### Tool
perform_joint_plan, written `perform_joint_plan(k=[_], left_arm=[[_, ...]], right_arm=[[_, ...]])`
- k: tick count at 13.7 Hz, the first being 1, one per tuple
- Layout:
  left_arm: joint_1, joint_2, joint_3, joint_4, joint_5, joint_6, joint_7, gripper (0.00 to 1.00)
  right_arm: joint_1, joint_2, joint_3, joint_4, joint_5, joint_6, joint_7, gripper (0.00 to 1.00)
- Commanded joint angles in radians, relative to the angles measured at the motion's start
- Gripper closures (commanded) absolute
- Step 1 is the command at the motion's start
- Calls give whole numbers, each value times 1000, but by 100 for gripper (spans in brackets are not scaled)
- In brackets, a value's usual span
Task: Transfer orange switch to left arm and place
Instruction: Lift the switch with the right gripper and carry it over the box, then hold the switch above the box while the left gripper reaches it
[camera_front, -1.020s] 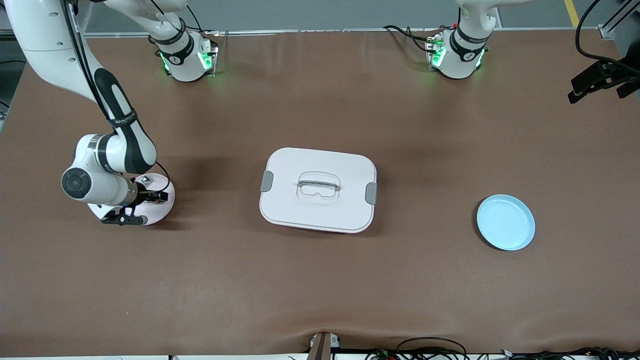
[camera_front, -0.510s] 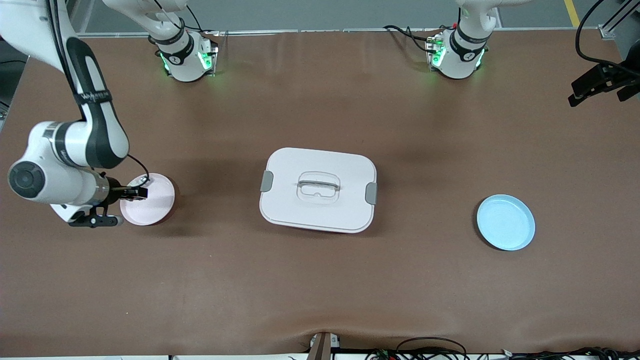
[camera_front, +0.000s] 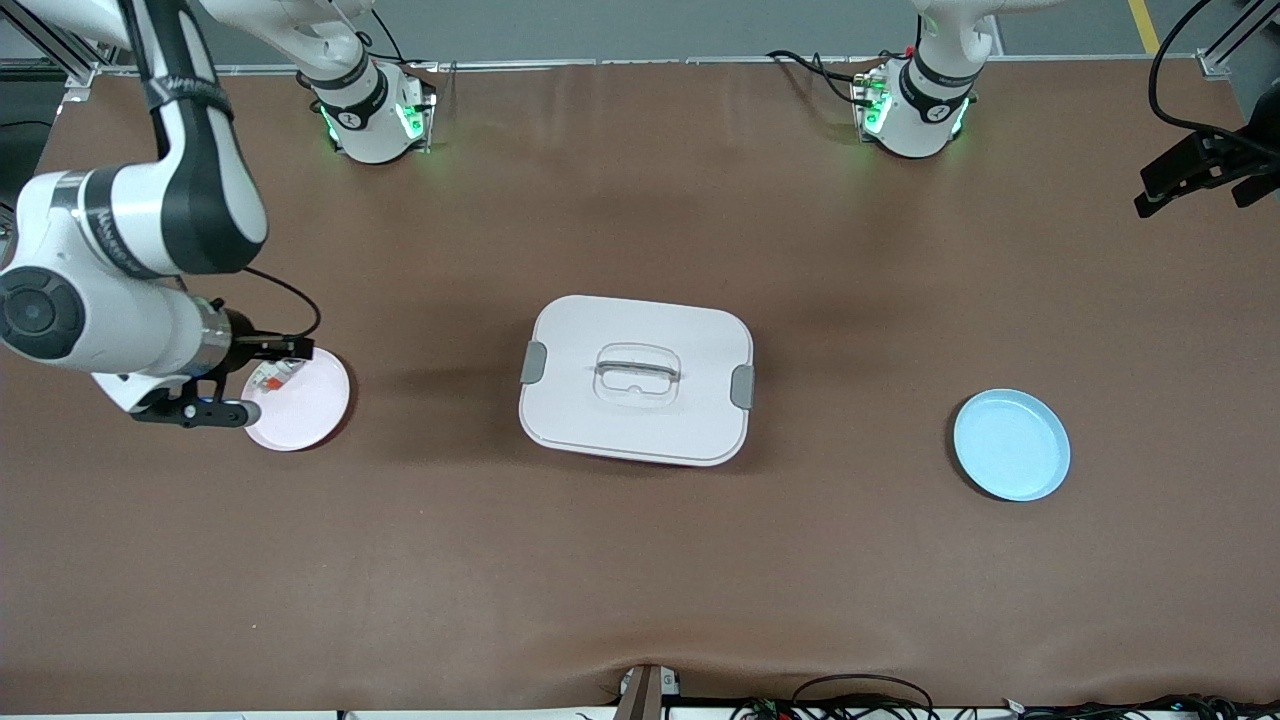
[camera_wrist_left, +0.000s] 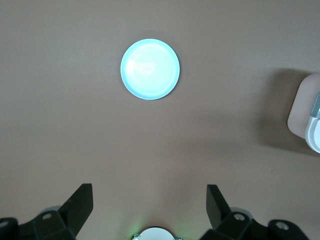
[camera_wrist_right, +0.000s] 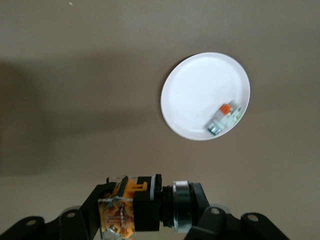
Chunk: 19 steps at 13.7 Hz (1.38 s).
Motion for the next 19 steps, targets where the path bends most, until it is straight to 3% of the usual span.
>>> perform_joint_plan(k=[1, 4, 9, 13, 15, 19], left_arm=[[-2, -11, -13, 8, -23, -4, 10, 0], [-2, -13, -11, 6, -132, -3, 15, 0], [-2, -13, -98, -3, -152, 34, 14, 0], [-3, -13, -120, -43, -305, 86, 17, 0], [0, -13, -179, -75, -326, 142, 9, 0], [0, -13, -244, -187, -497, 323, 6, 0]], right_arm=[[94, 8, -5, 64, 26, -59, 177, 85], [203, 14, -5, 114, 125, -70, 401, 85], [255, 65, -7, 176, 497, -39, 626, 86], [305, 92, -5, 188, 708, 86, 817, 87], [337, 111, -7, 188, 817, 157, 891, 87], [412, 138, -7, 188, 914, 316, 1031, 87]])
